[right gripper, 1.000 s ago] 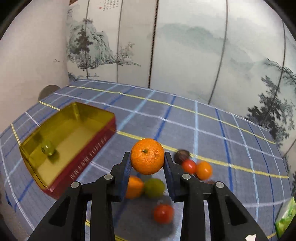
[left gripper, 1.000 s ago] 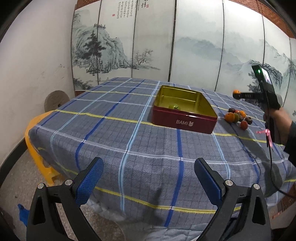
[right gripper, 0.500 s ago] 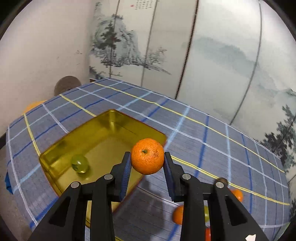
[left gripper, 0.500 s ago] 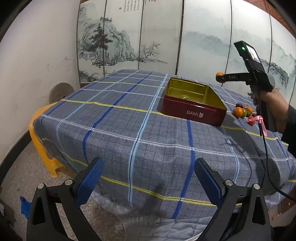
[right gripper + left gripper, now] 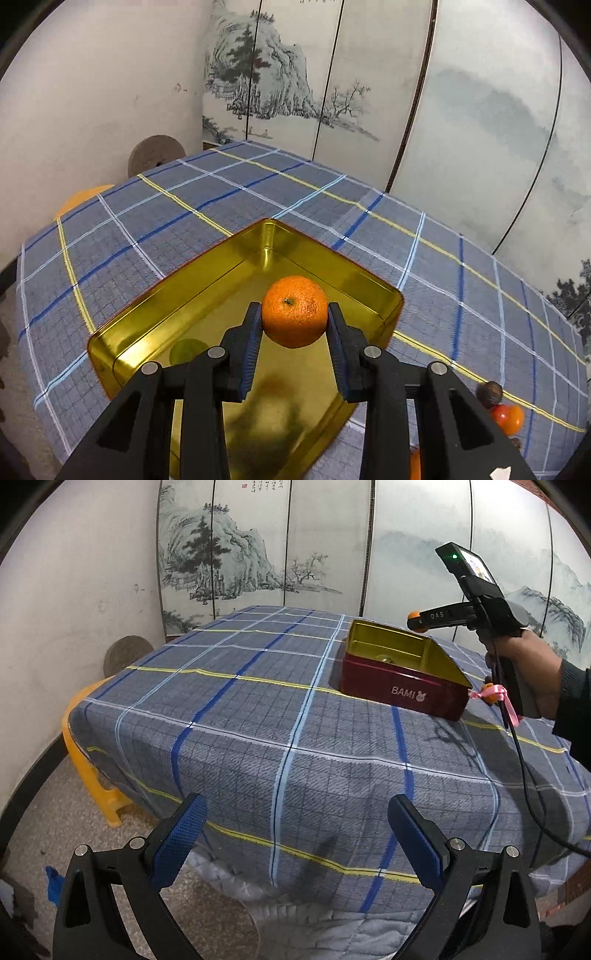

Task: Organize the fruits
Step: 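Lift the mandarin orange and carry it over the tin with the right gripper, then lower the orange into the tin and open the right gripper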

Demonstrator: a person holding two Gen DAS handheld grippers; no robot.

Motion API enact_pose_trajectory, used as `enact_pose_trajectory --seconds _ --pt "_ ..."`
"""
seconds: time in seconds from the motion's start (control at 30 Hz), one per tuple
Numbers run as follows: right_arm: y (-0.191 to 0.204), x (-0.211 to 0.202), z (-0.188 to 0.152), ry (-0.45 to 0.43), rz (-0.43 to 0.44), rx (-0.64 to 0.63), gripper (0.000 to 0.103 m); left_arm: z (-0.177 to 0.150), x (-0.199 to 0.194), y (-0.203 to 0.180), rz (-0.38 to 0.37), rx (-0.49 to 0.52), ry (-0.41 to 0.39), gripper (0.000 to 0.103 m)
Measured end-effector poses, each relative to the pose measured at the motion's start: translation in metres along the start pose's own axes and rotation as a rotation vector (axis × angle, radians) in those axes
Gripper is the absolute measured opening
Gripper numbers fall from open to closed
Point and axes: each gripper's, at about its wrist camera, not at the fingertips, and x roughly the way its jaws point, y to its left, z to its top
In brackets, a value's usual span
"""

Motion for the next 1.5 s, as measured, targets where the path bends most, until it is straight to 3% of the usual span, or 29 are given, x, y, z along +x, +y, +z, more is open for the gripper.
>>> enact_pose_trajectory --seconds 0.4,1.13,1.23,1.5 --pt "-0.004 0.047 0.001 0.082 0.016 -0.007 0.031 0.001 0.011 0.009 0.027 0.008 0.029 0.098" --pt "-0.013 0.069 -0.017 0.158 0.024 0.011 0.034 -0.003 0.018 -0.001 0.015 0.037 0.047 0.098" --pt "-0.003 0.071 -0.024 0.147 -0.006 -0.060 0.035 -0.003 0.019 0.000 0.017 0.038 0.050 0.098" --pt "-0.003 0.072 -0.024 0.139 -0.007 -0.063 0.035 -0.004 0.021 -0.003 0.016 0.038 0.058 0.098"
